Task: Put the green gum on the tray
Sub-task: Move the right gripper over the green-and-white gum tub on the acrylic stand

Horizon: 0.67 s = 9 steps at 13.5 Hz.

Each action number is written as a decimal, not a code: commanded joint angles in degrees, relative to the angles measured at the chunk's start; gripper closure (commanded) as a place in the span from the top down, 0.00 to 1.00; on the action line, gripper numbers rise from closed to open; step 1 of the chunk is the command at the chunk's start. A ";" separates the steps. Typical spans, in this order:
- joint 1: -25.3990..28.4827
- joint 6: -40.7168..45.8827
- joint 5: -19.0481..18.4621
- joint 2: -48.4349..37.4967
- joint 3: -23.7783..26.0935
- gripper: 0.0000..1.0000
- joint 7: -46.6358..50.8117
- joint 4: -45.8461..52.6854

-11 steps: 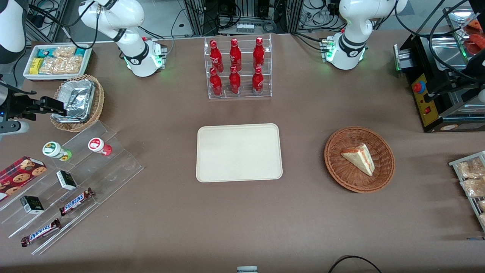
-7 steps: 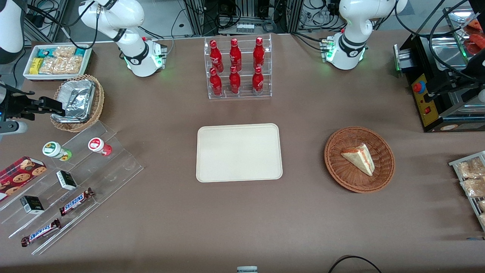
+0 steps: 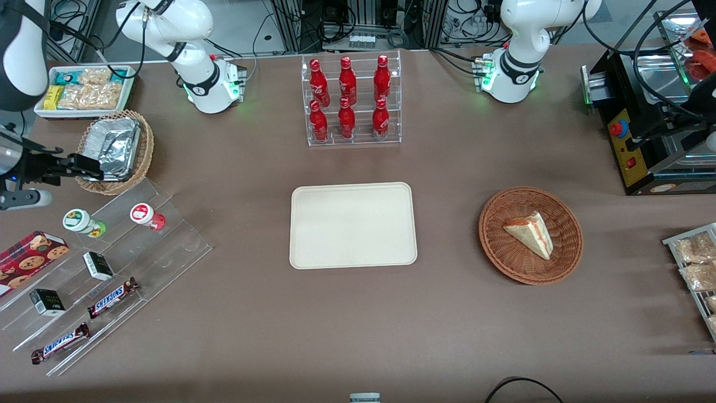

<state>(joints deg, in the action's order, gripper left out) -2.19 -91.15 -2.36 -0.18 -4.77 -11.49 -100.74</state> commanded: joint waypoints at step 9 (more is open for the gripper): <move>-9.05 -21.08 0.77 -6.24 -0.24 0.99 -36.27 -19.22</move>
<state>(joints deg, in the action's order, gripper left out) -9.66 -109.12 -2.35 -5.20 -5.00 -39.32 -117.44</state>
